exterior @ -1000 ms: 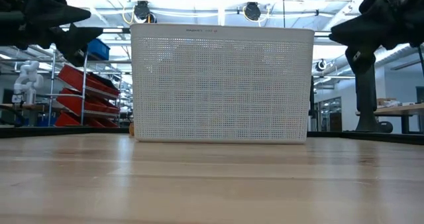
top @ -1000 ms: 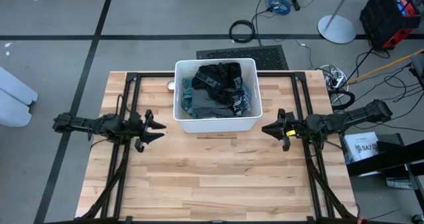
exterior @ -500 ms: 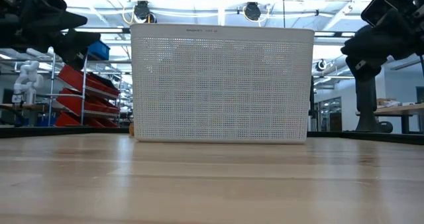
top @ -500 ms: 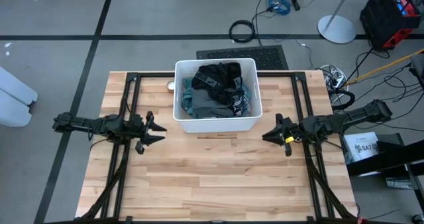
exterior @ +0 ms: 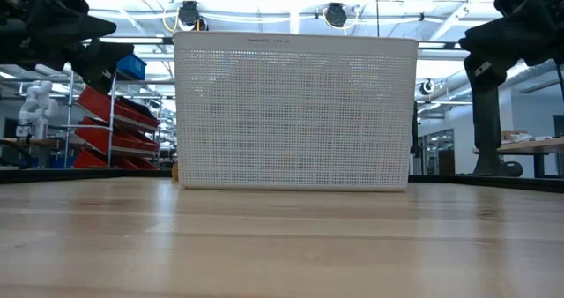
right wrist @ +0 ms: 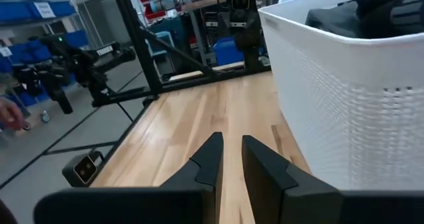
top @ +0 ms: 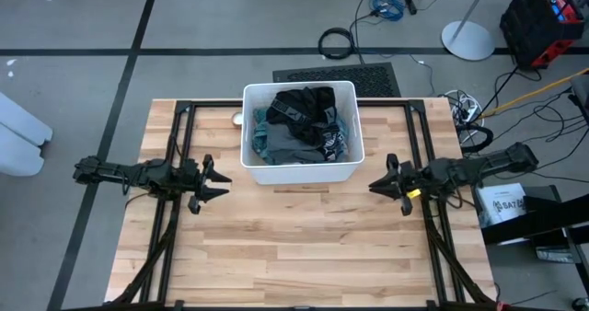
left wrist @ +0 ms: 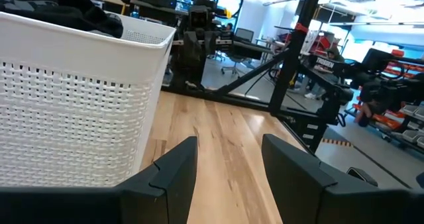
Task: Sort clothes
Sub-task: Return to Home Position
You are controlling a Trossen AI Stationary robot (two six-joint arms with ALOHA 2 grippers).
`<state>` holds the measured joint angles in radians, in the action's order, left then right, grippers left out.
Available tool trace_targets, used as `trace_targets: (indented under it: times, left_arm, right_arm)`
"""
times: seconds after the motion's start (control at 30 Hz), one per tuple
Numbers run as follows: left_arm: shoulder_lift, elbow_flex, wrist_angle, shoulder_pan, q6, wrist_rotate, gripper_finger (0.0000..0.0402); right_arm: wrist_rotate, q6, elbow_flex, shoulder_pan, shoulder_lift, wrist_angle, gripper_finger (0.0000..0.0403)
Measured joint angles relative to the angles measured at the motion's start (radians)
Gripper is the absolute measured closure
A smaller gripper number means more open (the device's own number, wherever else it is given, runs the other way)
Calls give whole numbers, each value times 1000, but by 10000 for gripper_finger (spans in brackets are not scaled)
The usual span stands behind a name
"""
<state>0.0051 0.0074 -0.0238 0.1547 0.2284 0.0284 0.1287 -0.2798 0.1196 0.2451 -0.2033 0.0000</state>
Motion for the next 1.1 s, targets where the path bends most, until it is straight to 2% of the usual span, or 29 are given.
trace_targets:
  times: [0.37, 0.53, 0.67, 0.83, 0.93, 1.1]
  left_arm:
    - [0, 0, 1, 0, 0, 2, 224]
    - [0, 0, 2, 0, 0, 2, 224]
    - [0, 0, 2, 0, 0, 2, 224]
    - [1, 0, 2, 0, 0, 2, 224]
    - [1, 0, 2, 0, 0, 2, 224]
    - [1, 0, 2, 0, 0, 2, 224]
  right_arm:
    - [-1, 56, -12, 0, 203, -185, 360]
    - [-86, 62, -69, -1, 193, -81, 360]
    - [-131, 121, -71, -1, 192, -85, 360]
    - [-143, 153, -71, 0, 187, -84, 360]
    - [-186, 210, -71, 0, 187, -78, 360]
    - [-182, 269, -71, 0, 187, -78, 360]
